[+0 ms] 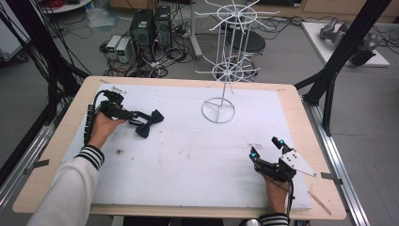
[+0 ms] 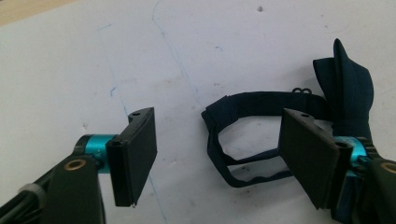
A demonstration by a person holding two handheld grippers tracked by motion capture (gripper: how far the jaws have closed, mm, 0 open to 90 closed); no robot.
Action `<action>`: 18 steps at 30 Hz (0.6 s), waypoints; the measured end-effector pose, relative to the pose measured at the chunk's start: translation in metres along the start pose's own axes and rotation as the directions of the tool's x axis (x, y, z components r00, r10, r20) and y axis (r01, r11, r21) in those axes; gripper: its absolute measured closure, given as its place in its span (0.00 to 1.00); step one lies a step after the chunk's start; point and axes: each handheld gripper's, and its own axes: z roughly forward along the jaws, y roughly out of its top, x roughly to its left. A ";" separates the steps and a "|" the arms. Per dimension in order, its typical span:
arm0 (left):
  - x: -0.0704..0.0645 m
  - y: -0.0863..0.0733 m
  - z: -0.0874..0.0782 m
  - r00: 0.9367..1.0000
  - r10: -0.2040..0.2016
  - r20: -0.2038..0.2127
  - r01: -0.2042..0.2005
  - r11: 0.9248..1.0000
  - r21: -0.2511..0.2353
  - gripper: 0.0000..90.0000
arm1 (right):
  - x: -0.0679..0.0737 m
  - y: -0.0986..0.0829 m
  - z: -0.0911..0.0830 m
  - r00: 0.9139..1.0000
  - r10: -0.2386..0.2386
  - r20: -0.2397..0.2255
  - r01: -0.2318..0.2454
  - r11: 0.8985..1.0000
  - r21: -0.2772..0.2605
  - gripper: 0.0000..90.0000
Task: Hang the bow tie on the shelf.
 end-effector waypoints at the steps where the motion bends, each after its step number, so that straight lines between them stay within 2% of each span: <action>1: 0.000 0.002 0.001 1.000 -0.004 0.000 0.004 1.000 0.013 0.35 | 0.000 0.000 0.000 1.000 -0.003 0.000 0.003 1.000 -0.002 0.11; 8: -0.001 0.007 0.009 1.000 -0.020 -0.009 0.021 0.998 0.063 0.40 | 0.000 0.000 0.000 1.000 -0.009 0.001 0.009 1.000 -0.003 0.11; 13: -0.002 0.006 0.015 0.999 -0.035 -0.031 0.039 0.993 0.114 0.46 | 0.001 0.000 0.000 1.000 -0.009 0.000 0.009 1.000 0.000 0.11; 15: -0.002 0.006 0.016 0.999 -0.039 -0.027 0.042 0.993 0.113 0.48 | 0.001 0.000 0.000 1.000 -0.008 0.001 0.008 1.000 -0.002 0.11; 18: -0.002 0.006 0.016 0.999 -0.033 -0.020 0.035 0.992 0.118 0.56 | 0.001 0.000 0.000 1.000 -0.008 0.001 0.008 1.000 -0.002 0.11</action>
